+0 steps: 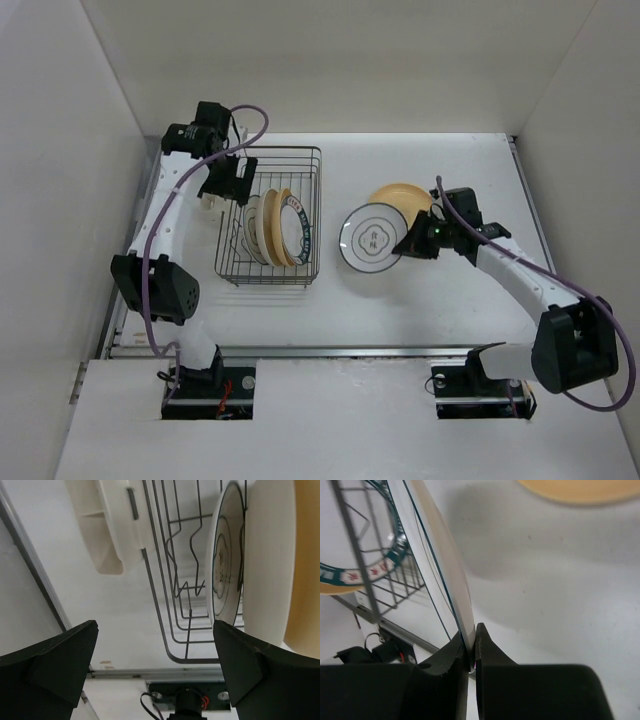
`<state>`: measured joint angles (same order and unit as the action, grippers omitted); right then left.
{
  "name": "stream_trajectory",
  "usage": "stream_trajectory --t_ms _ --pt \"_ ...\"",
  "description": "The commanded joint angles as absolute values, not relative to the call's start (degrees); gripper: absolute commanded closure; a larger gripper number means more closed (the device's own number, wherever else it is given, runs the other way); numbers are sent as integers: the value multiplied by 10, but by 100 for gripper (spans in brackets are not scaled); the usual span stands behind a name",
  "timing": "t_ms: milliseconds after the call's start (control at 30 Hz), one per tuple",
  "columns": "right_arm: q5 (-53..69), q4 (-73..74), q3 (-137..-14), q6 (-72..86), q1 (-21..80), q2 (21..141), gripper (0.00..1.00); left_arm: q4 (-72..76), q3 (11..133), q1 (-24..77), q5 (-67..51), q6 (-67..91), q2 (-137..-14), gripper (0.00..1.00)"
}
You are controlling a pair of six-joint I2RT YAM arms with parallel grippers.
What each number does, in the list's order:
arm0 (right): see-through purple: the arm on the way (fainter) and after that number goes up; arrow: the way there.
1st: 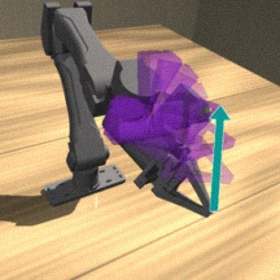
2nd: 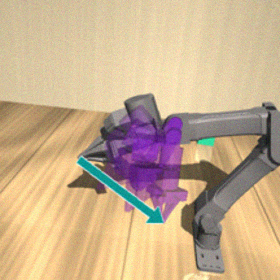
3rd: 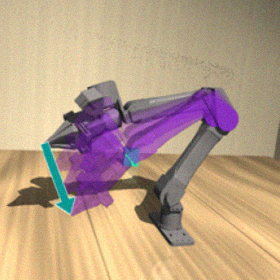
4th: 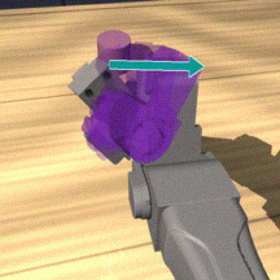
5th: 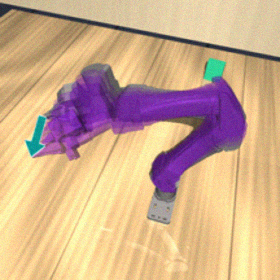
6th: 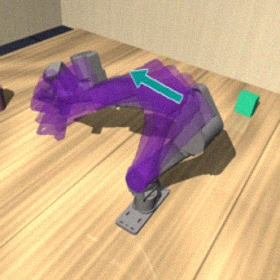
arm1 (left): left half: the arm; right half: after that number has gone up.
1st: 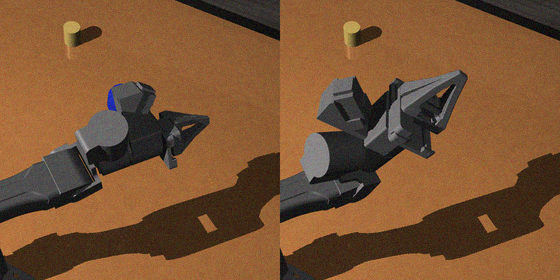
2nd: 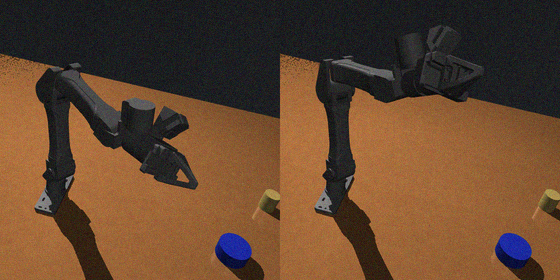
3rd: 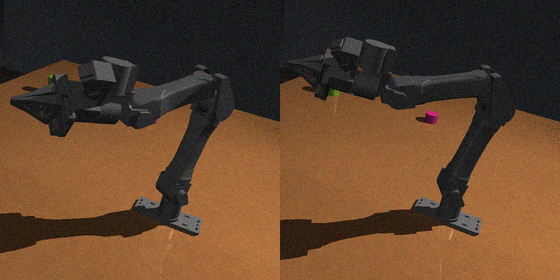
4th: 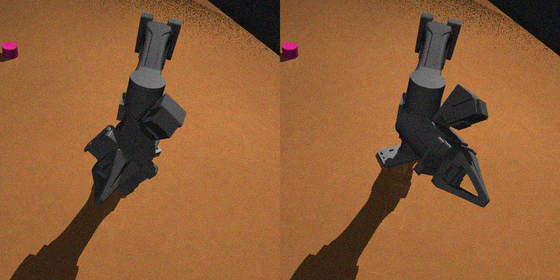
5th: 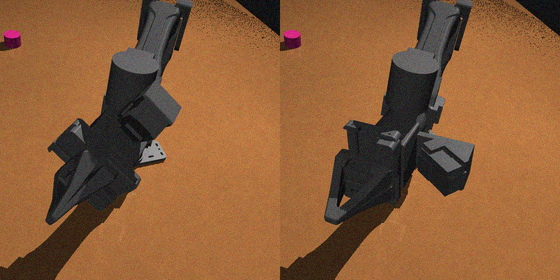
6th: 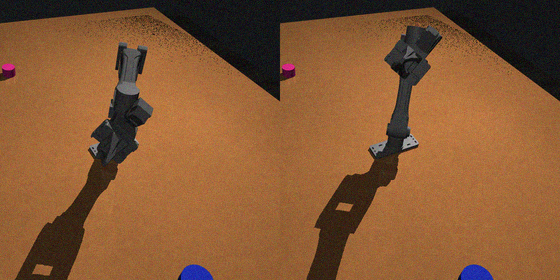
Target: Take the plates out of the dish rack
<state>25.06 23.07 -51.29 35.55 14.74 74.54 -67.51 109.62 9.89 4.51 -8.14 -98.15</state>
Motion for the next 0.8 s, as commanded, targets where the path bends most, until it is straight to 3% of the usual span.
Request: stream_trajectory --t_ms 0,300,367,533,567,667,700,767 --pt "258 239 -496 352 151 723 100 -686 1069 99 21 -104 -976 0" --pt "289 213 -429 332 151 787 98 -709 1052 105 1 -104 -1026 18" --pt "295 207 -424 332 151 801 86 -709 1052 105 -13 -104 -1040 22" --pt "273 213 -424 332 151 819 71 -709 1052 105 -33 -104 -1060 32" --pt "267 220 -424 332 151 819 62 -709 1052 105 -38 -98 -1066 34" --pt "254 235 -434 327 151 819 53 -709 1052 105 -45 -98 -1074 49" --pt "254 241 -434 327 151 819 44 -709 1052 105 -45 -98 -1082 64" --pt "240 251 -449 322 151 813 33 -715 1059 105 -50 -98 -1090 83"
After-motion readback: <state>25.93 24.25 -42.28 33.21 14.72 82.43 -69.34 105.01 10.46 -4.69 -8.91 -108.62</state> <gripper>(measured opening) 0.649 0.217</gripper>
